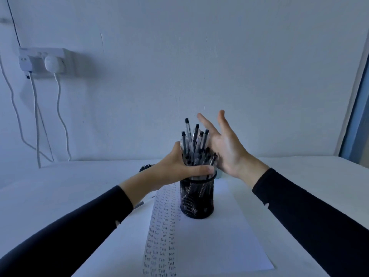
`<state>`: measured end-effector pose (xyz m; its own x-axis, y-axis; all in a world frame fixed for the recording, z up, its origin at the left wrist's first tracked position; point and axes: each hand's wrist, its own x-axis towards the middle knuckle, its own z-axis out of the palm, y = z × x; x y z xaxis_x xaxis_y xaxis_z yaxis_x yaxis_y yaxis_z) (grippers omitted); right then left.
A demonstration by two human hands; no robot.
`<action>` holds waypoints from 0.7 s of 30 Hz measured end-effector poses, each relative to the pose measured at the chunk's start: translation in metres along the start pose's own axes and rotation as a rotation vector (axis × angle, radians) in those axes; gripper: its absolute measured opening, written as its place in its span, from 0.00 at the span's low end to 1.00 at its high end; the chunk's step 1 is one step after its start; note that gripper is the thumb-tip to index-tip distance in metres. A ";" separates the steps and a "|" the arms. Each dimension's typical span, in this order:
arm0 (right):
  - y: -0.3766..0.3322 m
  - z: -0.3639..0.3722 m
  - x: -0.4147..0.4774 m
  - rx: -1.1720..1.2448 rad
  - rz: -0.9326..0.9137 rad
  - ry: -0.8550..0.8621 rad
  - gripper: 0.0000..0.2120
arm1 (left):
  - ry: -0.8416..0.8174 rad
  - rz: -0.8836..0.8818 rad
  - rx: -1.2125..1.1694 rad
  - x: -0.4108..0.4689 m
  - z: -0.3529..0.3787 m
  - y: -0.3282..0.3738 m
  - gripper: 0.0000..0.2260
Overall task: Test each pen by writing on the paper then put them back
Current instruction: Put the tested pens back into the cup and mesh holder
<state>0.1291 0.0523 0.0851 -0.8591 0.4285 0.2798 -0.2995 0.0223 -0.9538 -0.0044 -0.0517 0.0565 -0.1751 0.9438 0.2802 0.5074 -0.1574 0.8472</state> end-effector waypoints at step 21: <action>0.022 -0.006 -0.032 -0.272 0.177 -0.049 0.41 | 0.010 0.045 0.107 -0.012 0.006 -0.003 0.36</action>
<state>0.1529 0.0447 0.0542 -0.9089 0.4035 0.1052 -0.0270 0.1947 -0.9805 0.0005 -0.0605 0.0478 -0.1580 0.9335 0.3219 0.6016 -0.1675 0.7810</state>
